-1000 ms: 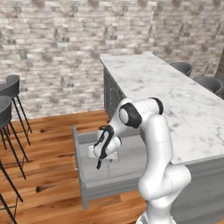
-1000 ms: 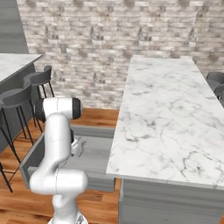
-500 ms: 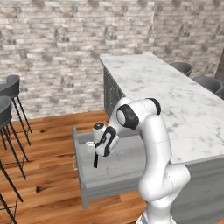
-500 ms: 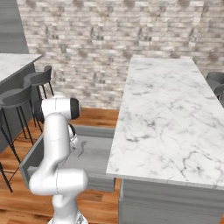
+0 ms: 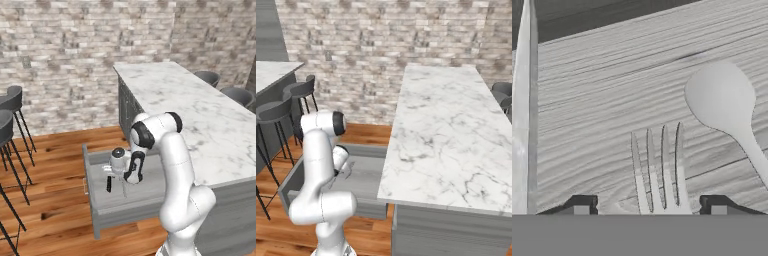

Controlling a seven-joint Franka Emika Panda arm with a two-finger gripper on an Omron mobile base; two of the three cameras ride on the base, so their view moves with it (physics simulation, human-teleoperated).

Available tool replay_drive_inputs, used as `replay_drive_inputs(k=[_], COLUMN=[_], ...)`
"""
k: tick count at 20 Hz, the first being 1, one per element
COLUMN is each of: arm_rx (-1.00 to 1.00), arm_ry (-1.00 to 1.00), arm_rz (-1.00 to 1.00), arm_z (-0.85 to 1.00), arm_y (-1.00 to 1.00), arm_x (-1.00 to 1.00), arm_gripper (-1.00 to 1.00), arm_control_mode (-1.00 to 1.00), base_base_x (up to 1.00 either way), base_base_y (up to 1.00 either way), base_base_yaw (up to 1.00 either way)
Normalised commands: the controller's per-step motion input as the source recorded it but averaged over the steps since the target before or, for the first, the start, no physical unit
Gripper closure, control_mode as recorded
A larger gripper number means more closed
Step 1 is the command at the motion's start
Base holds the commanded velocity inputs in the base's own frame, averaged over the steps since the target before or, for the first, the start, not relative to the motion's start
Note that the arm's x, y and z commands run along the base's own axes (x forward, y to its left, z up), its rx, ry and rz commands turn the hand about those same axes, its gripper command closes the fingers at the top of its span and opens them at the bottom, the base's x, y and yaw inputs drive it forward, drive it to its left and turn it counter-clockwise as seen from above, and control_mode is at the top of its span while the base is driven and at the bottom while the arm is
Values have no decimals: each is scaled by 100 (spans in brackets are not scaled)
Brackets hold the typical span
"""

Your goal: Pick up the metallic utensils from the counter and place them in the open drawer. Make sure not to pick up any wooden utensils.

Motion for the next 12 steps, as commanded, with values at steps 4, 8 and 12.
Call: replay_drive_inputs(k=[4,8,12], arm_rx=[7,4,1], arm_ry=[-10,-10,-15], arm_rz=[0,0,0], arm_z=[92,100,92], arm_y=[-19,0,0], arm_x=[-26,-28,-66], arm_gripper=[-100,-100,-100], arm_control_mode=[-100,-100,-100], base_base_x=[0,0,0], base_base_y=[0,0,0], base_base_yaw=[0,0,0])
